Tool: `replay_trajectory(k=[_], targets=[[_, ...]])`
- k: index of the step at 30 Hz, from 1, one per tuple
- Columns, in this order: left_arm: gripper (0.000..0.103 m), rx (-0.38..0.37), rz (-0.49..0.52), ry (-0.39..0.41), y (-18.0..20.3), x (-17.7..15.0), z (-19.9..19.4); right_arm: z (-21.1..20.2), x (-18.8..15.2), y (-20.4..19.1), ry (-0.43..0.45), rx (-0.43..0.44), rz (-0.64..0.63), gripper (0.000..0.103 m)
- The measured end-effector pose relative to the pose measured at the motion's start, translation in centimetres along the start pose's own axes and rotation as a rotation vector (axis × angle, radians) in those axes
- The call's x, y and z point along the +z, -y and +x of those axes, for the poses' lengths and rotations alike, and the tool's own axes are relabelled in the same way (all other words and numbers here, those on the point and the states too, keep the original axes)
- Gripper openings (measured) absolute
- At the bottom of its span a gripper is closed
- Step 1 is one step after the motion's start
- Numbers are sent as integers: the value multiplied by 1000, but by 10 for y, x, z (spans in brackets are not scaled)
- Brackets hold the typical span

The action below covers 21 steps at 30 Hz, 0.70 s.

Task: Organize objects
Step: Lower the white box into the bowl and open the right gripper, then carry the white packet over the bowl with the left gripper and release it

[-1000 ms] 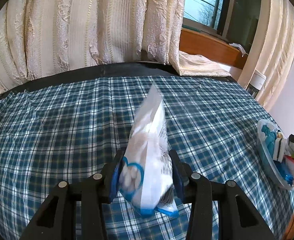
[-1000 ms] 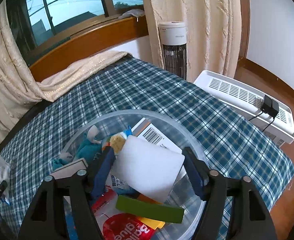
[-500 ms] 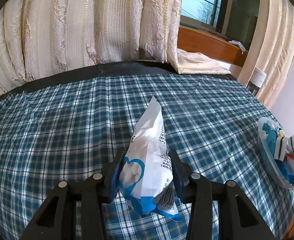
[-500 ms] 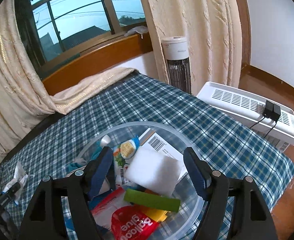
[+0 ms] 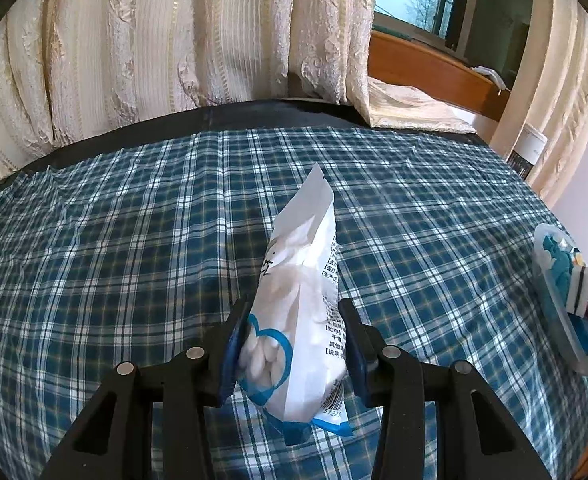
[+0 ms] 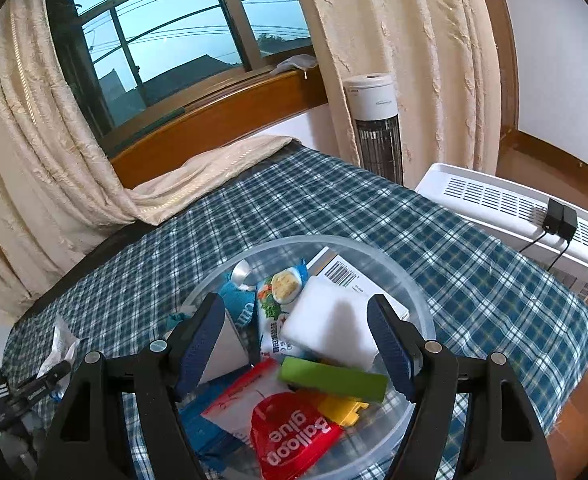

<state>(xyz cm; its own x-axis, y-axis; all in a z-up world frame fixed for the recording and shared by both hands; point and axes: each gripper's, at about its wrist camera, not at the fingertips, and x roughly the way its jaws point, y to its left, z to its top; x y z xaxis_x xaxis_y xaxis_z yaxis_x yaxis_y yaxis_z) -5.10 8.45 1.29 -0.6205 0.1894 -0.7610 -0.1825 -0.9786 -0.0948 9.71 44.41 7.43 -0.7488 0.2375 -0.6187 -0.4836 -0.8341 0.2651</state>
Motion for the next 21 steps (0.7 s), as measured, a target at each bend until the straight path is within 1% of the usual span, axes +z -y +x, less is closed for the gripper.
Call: replay_trajectory(k=[4, 10, 15, 21], targets=[[46, 5, 7, -3, 1, 0, 1, 0, -1, 0, -1, 9, 2, 75], [46, 5, 19, 23, 8, 2, -8, -2, -2, 1, 4, 18, 8, 75], [46, -32, 48, 49, 27, 5, -22, -4, -2, 6, 10, 25, 21, 75], [46, -101, 120, 80, 65, 9, -40, -5, -4, 15, 17, 32, 42, 75]])
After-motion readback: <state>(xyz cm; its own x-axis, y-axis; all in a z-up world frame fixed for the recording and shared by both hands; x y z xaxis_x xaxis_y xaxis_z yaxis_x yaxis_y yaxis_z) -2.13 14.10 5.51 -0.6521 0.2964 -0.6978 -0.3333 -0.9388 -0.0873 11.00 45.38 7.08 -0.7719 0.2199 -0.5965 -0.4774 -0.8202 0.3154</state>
